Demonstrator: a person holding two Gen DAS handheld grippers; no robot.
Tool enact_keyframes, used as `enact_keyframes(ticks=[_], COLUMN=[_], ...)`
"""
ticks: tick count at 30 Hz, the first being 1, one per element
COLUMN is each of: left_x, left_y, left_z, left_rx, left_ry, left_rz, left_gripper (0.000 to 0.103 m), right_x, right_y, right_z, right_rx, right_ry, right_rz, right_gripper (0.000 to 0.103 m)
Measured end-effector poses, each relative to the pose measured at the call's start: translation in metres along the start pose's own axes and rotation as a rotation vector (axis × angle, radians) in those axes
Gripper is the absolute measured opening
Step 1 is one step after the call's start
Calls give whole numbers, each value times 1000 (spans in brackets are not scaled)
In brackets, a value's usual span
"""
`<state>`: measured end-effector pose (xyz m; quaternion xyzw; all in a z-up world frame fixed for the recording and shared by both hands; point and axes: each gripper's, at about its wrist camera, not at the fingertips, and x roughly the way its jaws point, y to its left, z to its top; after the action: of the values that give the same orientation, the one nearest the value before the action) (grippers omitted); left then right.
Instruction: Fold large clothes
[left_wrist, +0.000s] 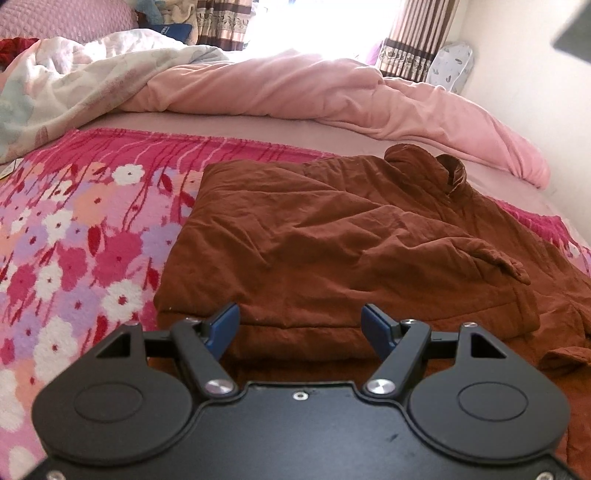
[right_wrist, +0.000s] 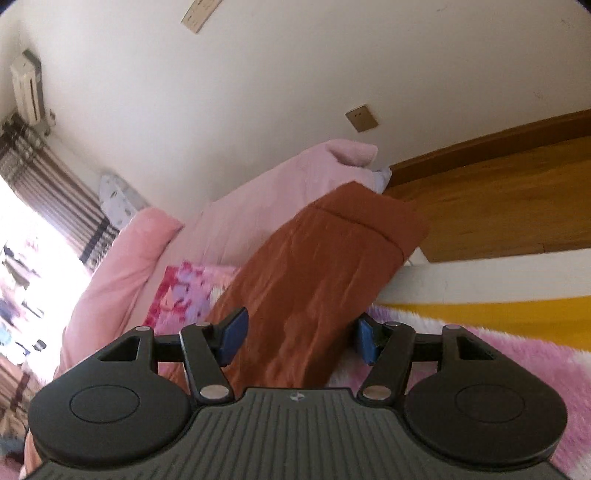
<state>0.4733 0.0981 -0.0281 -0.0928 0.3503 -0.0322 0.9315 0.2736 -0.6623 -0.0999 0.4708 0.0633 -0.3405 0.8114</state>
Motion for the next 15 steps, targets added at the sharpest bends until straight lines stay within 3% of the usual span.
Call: enact_keyframes(ticks=[4, 7, 12, 15], left_x=[0, -2, -9, -14], left_y=[0, 0, 0, 1], left_z=[0, 1, 3, 2], left_rx=[0, -2, -2, -7], left_ry=[-3, -5, -20, -30], left_rz=[-1, -6, -17, -31], left_gripper=[74, 74, 74, 74], right_x=[2, 4, -17, -42], right_y=[2, -2, 28, 69], right_z=[1, 5, 14, 12], right_rx=[-32, -23, -86, -170], right_ry=[-3, 6, -54, -91], right_rz=[-52, -60, -12, 81], right_gripper=[33, 15, 7, 6])
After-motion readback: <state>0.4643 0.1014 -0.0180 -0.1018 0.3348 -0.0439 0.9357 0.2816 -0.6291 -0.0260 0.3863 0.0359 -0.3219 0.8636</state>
